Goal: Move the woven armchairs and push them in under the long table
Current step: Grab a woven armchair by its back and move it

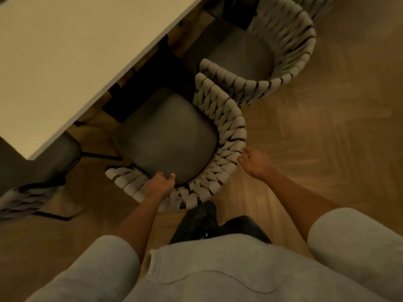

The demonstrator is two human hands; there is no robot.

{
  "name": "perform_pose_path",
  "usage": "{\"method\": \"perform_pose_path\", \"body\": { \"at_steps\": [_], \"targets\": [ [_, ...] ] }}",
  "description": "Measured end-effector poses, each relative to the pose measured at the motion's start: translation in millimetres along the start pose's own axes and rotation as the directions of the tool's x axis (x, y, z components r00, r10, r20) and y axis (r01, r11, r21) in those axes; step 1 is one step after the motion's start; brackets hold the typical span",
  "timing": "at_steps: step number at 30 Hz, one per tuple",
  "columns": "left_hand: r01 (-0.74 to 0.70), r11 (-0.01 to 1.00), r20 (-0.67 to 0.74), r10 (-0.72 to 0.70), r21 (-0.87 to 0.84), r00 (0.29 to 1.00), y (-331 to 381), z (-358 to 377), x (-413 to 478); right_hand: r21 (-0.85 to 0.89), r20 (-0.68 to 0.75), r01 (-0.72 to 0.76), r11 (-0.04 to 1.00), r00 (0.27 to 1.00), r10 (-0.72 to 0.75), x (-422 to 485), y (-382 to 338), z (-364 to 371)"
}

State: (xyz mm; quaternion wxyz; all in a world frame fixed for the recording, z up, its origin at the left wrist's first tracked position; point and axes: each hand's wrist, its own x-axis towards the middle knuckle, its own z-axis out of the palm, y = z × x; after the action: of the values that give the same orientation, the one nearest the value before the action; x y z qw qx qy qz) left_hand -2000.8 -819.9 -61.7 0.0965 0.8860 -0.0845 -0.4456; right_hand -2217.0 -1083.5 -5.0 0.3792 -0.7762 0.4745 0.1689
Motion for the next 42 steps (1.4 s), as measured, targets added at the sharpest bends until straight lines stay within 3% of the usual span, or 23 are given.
{"method": "perform_pose_path", "body": {
  "at_steps": [9, 14, 19, 27, 35, 42],
  "targets": [
    [0.104, 0.970, -0.142, -0.138, -0.220, 0.980, 2, -1, -12, -0.138, 0.039, 0.251, 0.958, 0.968, -0.248, 81, -53, -4],
    [0.180, 0.910, -0.123, -0.241, -0.372, 0.963, -12, 17, -7, -0.235, 0.088, 0.377, 0.896, 0.926, -0.366, 125, -68, -12],
    [0.319, 0.837, -0.196, -0.438, -0.444, 0.877, 2, 32, -17, -0.278, 0.134, 0.434, 0.857, 0.901, -0.412, 163, -61, -31],
    [0.240, 0.823, -0.396, -0.476, -0.514, 0.785, 14, 70, -34, -0.316, 0.153, 0.462, 0.828, 0.887, -0.437, 183, -33, -52],
    [0.153, 0.780, -0.508, -0.528, -0.606, 0.680, -1, 106, -45, -0.380, -0.060, 0.477, 0.793, 0.843, -0.535, 167, 2, -43],
    [0.109, 0.699, -0.423, -0.541, -0.706, 0.727, -24, 121, -44, -0.265, -0.151, 0.439, 0.859, 0.861, -0.486, 169, 36, -31]
  ]
}}
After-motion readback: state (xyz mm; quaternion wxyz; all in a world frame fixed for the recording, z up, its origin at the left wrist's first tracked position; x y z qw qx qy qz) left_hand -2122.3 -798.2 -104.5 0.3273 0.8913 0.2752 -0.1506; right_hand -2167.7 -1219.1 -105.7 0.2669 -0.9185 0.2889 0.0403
